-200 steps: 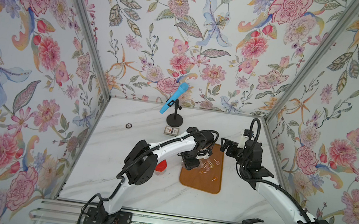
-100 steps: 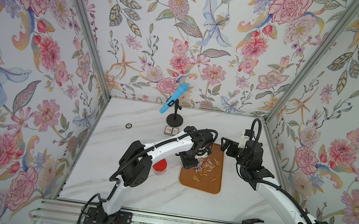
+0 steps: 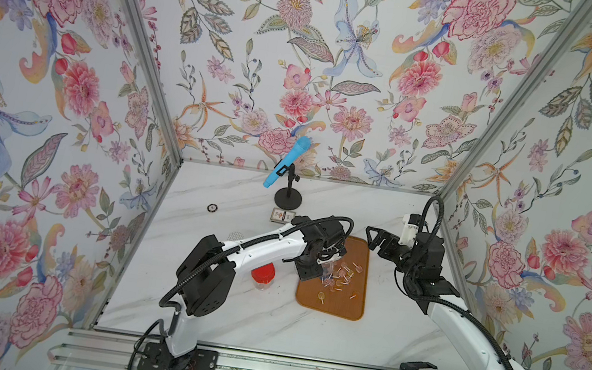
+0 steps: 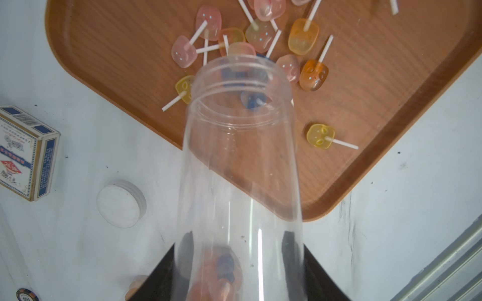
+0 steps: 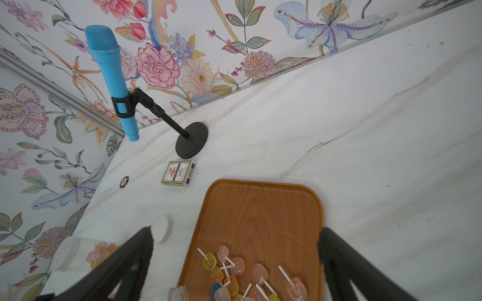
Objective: Pour the candies out of the jar
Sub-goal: 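Pour the candies out of the jar onto the tray, then place the jar at the center of the board.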
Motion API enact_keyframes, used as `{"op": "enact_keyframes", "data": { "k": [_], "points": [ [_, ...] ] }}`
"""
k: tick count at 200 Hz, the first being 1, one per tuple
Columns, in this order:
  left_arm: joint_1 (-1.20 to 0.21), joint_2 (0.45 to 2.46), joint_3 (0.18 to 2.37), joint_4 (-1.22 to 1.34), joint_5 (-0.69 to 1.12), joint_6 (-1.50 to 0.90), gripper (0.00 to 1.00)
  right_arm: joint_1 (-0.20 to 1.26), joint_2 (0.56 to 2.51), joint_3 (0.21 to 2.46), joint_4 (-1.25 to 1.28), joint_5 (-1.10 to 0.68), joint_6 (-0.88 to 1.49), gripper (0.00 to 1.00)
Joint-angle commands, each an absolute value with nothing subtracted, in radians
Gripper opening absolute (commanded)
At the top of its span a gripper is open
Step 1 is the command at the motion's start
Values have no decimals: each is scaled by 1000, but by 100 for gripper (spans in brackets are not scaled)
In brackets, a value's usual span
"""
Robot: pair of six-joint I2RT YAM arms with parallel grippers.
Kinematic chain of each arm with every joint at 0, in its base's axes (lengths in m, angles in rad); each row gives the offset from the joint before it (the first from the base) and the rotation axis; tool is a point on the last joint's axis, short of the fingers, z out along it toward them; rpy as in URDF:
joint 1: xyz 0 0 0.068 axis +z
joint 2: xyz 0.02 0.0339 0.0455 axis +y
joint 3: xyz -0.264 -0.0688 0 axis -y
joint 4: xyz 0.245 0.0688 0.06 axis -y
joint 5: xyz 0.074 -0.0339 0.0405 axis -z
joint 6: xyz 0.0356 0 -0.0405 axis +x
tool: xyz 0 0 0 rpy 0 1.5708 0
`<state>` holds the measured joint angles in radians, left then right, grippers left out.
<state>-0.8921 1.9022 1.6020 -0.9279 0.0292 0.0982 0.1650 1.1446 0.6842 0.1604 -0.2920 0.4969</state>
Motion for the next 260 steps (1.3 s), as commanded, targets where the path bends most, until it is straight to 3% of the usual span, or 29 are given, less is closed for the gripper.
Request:
{"op": "enact_keyframes", "data": {
  "k": [1, 51, 107, 190, 260],
  "points": [
    [-840, 1741, 1486, -674, 49, 93, 0, 138, 1155, 686, 216, -555, 578, 100],
    [-719, 1543, 1192, -226, 150, -17, 0, 180, 1212, 772, 198, -693, 586, 100],
    [-680, 1393, 939, 178, 174, -42, 0, 345, 1317, 940, 196, -736, 582, 100],
    [-680, 1200, 725, 393, 217, -32, 0, 448, 1480, 1064, 352, -896, 687, 98],
    [-679, 1215, 730, 384, 236, -13, 0, 519, 1540, 1164, 291, -893, 694, 84]
  ]
}}
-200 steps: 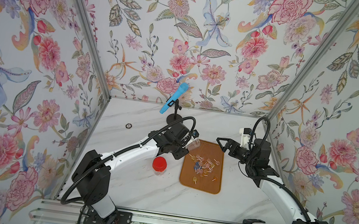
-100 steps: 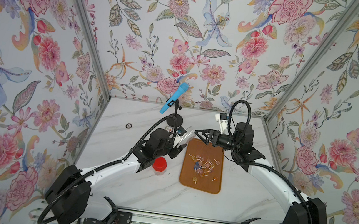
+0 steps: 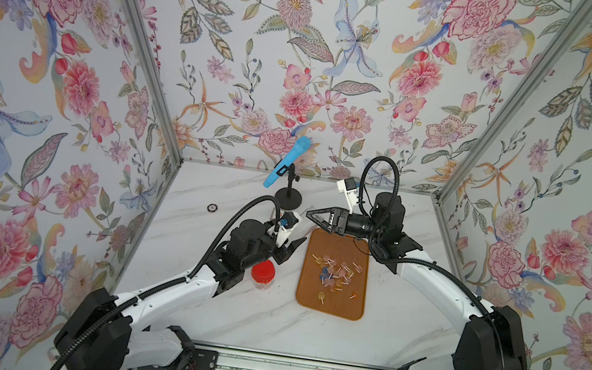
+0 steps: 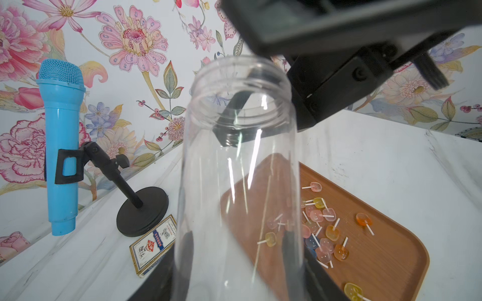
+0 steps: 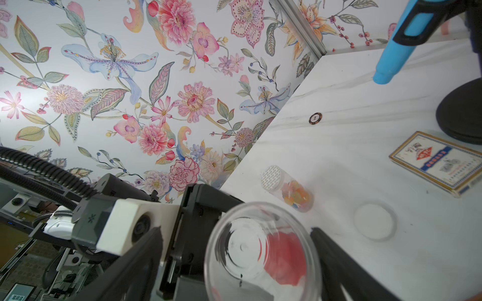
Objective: Pour the candies out of the jar
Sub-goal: Place the jar at the center of the board.
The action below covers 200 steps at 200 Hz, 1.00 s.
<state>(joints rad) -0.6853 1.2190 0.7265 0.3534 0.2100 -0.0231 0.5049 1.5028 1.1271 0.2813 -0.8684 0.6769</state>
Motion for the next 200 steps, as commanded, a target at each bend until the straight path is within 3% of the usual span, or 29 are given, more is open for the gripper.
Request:
{"op": "enact_keyframes", "data": {
  "k": [1, 60, 72, 88, 94, 96, 151, 200],
  "points": [
    [-679, 1215, 730, 384, 236, -13, 0, 519, 1540, 1163, 291, -893, 694, 83],
    [-680, 1190, 706, 402, 212, -14, 3, 527, 1575, 1185, 293, -881, 701, 58],
    [-680, 1187, 699, 408, 201, -18, 25, 527, 1584, 1187, 300, -881, 703, 52],
    [-680, 1180, 685, 418, 174, -30, 72, 527, 1592, 1193, 302, -868, 700, 49],
    [-680, 1177, 678, 420, 159, -37, 96, 527, 1597, 1197, 297, -859, 692, 49],
    [-680, 1176, 676, 421, 153, -38, 98, 526, 1600, 1199, 294, -857, 689, 49],
    [-666, 1085, 561, 419, -29, -113, 99, 547, 1727, 1355, 9, -542, 418, 47],
    [-579, 963, 451, 429, -92, -220, 99, 612, 1922, 1492, -31, -296, 280, 47]
  ]
}}
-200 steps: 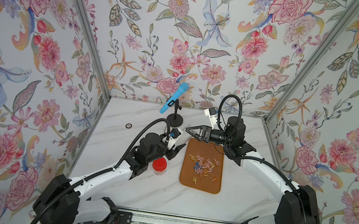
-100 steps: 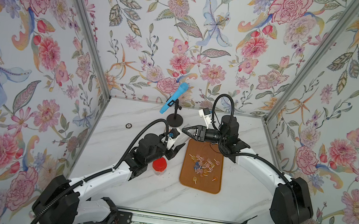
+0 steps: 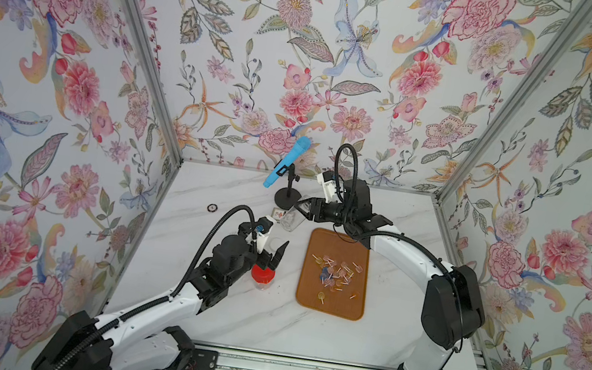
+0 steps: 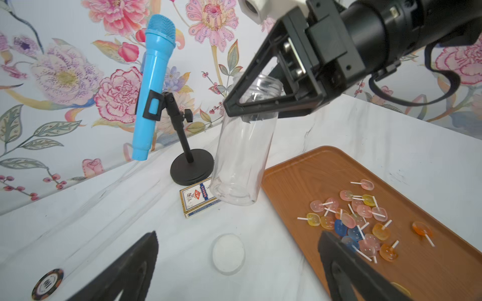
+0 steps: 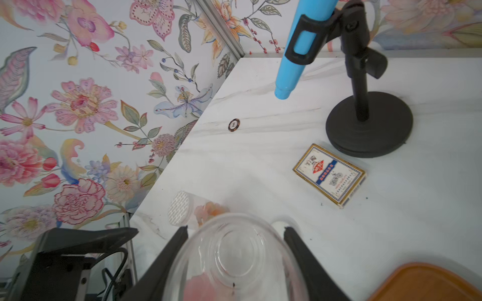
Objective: Pour the candies out of the jar
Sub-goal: Place the jar at the center of the board.
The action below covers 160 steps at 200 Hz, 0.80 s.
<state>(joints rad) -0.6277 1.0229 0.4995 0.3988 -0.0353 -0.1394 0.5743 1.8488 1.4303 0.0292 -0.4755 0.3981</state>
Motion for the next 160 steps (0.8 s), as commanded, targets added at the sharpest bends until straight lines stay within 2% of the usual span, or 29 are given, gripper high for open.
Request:
{"op": "enact_keyframes", "data": {
  "k": [1, 31, 67, 160],
  "points": [
    [-576, 961, 448, 428, -92, -224, 99, 613, 1925, 1495, -32, -288, 277, 47],
    [-481, 892, 377, 432, -91, -310, 99, 685, 2041, 1580, -12, -167, 207, 48],
    [-378, 812, 319, 426, -76, -389, 99, 741, 2164, 1688, 50, -116, 177, 49],
    [-286, 760, 270, 416, -53, -447, 99, 817, 2347, 1860, 65, -61, 77, 50]
  ]
}}
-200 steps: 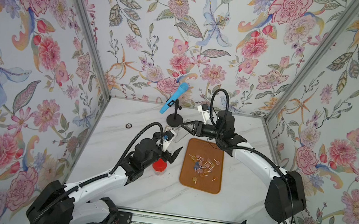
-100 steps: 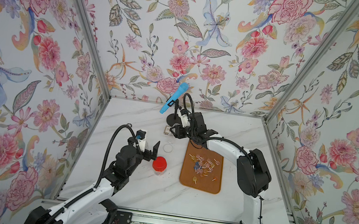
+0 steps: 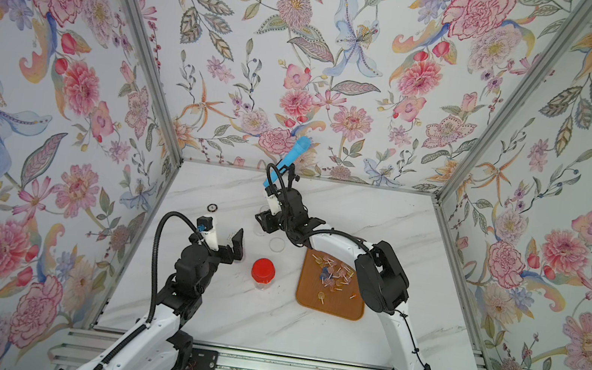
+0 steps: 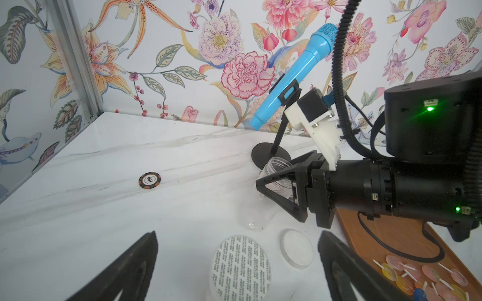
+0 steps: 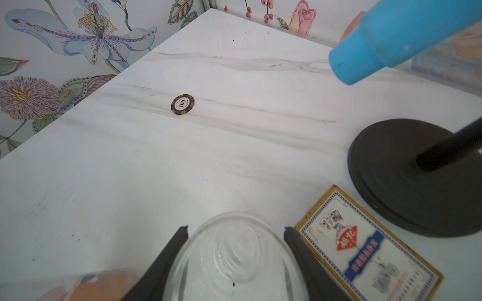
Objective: Pour the candies out of the jar
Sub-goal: Place the jar at the center of the board.
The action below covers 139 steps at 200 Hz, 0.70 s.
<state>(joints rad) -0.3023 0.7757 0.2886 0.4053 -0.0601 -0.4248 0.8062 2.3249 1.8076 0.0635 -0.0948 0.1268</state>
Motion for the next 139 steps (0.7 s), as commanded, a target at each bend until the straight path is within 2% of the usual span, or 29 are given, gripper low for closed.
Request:
{"op": "enact_keyframes", "data": {
  "k": [1, 17, 41, 74, 139],
  "points": [
    [-286, 760, 270, 416, -53, -448, 99, 817, 2347, 1860, 65, -60, 76, 51],
    [-281, 754, 266, 421, -51, -448, 99, 823, 2351, 1865, 57, -54, 65, 54],
    [-276, 756, 242, 430, -65, -458, 99, 828, 2344, 1873, 43, -50, 67, 68],
    [-268, 750, 222, 426, -70, -471, 99, 828, 2297, 1876, 26, -65, 88, 79],
    [-261, 713, 189, 426, -85, -506, 99, 828, 2050, 1711, -55, -77, 152, 86]
  ]
}}
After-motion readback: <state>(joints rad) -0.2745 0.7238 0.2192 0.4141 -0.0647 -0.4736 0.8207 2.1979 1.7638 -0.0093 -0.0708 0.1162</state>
